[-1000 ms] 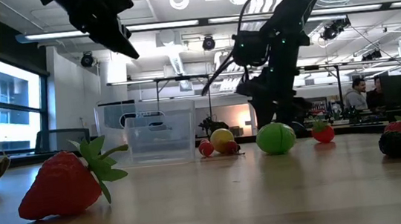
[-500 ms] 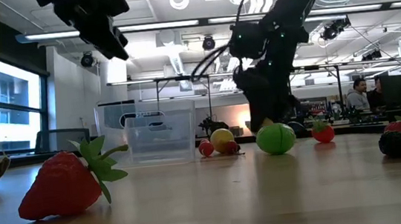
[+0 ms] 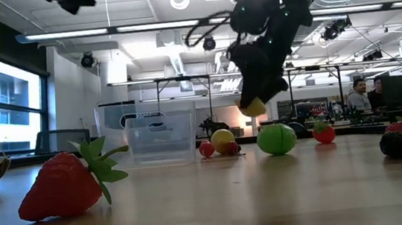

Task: Pick and placing Produce into tupperware
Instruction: Put the lemon into the transparent bin

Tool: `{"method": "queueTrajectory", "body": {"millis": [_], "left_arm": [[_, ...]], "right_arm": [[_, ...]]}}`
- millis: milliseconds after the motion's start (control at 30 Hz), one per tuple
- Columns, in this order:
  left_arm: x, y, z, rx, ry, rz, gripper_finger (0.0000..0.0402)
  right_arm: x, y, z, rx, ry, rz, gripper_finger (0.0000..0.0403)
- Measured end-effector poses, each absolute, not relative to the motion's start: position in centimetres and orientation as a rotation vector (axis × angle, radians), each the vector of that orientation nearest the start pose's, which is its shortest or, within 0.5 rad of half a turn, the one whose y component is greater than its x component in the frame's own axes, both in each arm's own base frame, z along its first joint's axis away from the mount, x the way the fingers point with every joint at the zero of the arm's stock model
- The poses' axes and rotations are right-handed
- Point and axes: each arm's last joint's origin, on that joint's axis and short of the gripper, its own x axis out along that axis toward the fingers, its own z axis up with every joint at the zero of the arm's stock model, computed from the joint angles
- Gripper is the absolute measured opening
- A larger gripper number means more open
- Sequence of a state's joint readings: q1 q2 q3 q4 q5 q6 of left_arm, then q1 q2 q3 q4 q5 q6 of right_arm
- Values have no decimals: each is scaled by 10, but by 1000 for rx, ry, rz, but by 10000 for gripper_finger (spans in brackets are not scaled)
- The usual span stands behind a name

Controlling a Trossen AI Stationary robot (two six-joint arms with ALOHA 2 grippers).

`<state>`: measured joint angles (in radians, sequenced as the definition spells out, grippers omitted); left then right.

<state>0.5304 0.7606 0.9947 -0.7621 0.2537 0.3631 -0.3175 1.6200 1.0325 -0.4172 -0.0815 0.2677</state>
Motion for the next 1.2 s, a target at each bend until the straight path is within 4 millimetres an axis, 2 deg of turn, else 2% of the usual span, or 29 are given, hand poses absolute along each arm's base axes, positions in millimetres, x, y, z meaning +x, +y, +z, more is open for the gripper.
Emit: {"method": "queueTrajectory", "body": {"millis": [167,467,600,667,767,1000,1200], "left_arm": [[106,57,345,134,649,244,1],[104,59,343,156,693,313,1],[104,59,343,162,698,332,1],[104,59,343,162,699,332,1],[104,59,343,162,698,332,1],[104,59,343,158,698,333,1],[104,59,343,158,697,333,1]], "right_arm": [[313,-89,230,360,833,-248,193],[352,-69,320,158,602,-108,193],[369,-68,340,112,591,-83,193],[381,-69,339,110,621,-72,193],[401,-70,325,97,685,-41,193],[441,-68,277,110,838,21,193],[462,-65,230,79,978,48,193]]}}
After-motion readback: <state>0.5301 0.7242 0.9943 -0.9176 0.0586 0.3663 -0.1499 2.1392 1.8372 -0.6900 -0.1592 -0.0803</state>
